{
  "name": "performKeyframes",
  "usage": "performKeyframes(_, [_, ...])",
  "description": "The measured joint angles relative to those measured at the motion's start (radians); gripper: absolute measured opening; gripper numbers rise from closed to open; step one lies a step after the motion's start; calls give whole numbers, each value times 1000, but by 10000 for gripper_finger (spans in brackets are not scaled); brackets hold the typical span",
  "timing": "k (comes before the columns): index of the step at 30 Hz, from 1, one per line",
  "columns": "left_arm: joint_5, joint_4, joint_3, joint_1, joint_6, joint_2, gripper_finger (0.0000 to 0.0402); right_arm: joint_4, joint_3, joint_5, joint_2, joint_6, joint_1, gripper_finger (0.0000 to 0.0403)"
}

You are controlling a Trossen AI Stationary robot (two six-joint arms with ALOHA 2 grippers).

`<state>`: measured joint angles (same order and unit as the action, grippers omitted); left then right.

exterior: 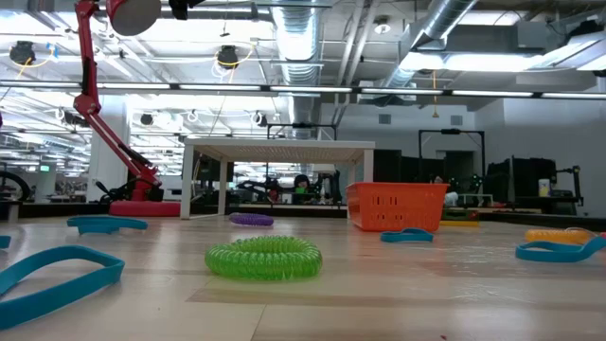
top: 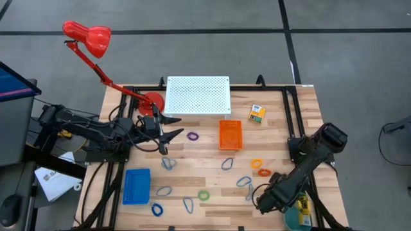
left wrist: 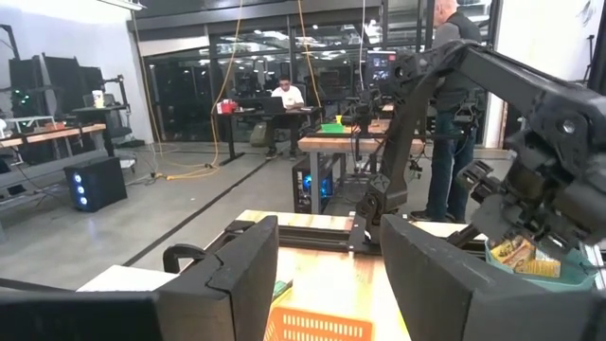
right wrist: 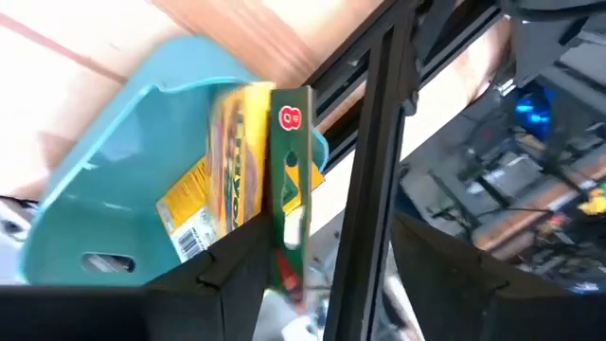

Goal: Pick & Place Office Desk Supplies
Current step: Put the bottom yellow crayon box into the bin

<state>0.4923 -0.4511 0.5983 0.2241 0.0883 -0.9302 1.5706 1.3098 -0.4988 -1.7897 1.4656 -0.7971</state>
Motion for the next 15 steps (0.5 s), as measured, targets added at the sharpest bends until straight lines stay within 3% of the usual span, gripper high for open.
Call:
performKeyframes(10, [0, 1, 0, 0, 0, 0, 182, -34, 0, -17, 76, 142, -29, 228])
performKeyframes(15, [0, 2, 0, 0, 0, 0, 182, -87, 0, 25, 76, 195, -37, 227])
